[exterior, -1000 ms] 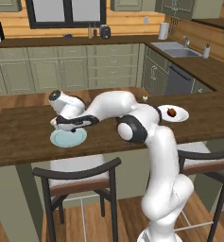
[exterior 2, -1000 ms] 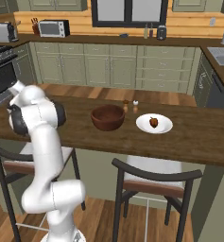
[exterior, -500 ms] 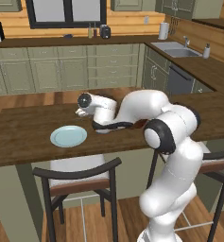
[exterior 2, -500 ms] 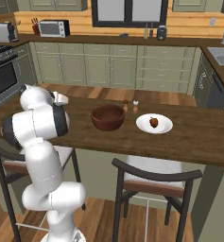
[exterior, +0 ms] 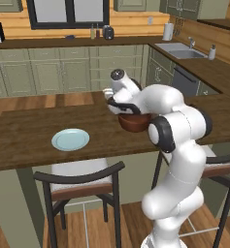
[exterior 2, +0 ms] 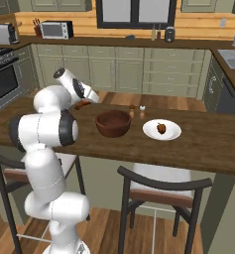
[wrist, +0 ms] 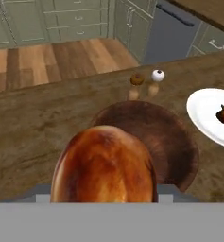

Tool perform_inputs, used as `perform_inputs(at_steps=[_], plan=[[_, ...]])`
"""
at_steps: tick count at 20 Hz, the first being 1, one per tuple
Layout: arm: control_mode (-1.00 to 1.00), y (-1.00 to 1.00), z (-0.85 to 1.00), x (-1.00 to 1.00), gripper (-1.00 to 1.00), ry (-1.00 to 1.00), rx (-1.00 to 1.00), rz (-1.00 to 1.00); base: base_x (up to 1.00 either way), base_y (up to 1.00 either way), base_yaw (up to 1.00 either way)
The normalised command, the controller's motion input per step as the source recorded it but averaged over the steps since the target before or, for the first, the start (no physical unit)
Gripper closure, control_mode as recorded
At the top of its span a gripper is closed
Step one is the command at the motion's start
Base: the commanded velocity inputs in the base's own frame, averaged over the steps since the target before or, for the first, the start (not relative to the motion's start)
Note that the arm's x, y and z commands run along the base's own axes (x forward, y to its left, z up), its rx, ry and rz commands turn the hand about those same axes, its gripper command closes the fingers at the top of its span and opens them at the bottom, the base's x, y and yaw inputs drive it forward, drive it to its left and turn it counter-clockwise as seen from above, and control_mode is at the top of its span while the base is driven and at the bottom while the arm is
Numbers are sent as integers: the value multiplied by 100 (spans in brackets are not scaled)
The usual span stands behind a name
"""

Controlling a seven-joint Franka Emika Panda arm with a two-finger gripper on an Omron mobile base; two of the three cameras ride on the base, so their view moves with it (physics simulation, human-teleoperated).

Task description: Pick the chicken drumstick and bell pepper from their plates and place them in the bowl. Then put the bowl in the fridge.

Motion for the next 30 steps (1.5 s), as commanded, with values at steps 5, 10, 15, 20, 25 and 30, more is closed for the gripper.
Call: perform_inputs(at_steps=[5,10,15,20,25,30], plan=[[-100,-99,-13,19,100,23,33,-6,0,0,0],[-100,-63,-52,22,100,0,7,0,0,0,0],[-100,-12,-62,51,100,0,0,0,0,0,0],[-100,8,-51,62,100,0,0,0,0,0,0],[-100,5,-46,62,100,0,0,0,0,0,0],[-100,0,-22,42,-100,0,0,0,0,0,0]])
